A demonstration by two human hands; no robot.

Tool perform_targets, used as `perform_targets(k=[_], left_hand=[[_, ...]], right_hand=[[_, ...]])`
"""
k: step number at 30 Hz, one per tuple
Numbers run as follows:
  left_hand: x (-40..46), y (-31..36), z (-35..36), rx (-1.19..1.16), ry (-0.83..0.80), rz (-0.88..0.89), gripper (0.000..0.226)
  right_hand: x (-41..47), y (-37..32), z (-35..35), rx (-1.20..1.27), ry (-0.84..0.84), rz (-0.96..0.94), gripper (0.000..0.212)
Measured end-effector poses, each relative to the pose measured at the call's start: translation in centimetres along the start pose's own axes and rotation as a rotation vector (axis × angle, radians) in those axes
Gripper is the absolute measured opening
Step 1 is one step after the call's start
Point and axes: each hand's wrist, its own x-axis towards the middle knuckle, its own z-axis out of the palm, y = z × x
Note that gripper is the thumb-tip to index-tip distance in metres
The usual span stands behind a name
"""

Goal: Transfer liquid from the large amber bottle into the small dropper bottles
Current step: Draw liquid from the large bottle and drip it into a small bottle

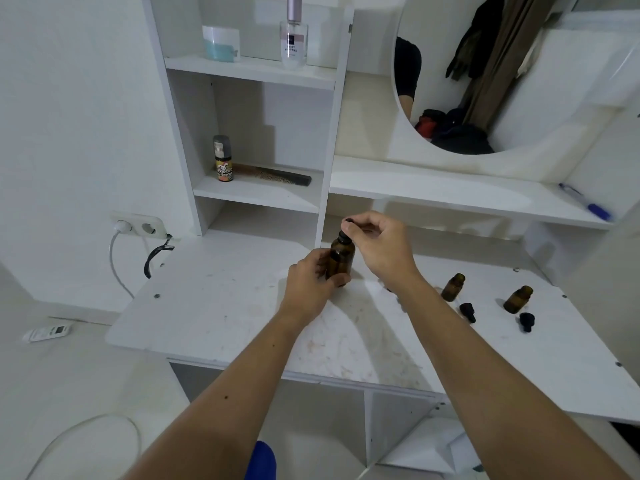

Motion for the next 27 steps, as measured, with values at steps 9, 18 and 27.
perform_targets(k=[9,18,27], left_hand=[[0.0,-0.1,0.1,-0.003,-0.011,0.003,0.056],[-0.2,0.0,0.1,0.015,-0.015,0.001,0.055],[-0.6,0.4,0.0,0.069,-0.037,-0.029,0.058]], right_hand=[[0.0,-0.2,0.2,-0.019,0.042,0.001,0.013],[-0.3,0.1,0.2,0.023,-0.002,0.008,0.011],[-0.3,-3.2,-1.7,0.117,0.043,-0.104,0.014]])
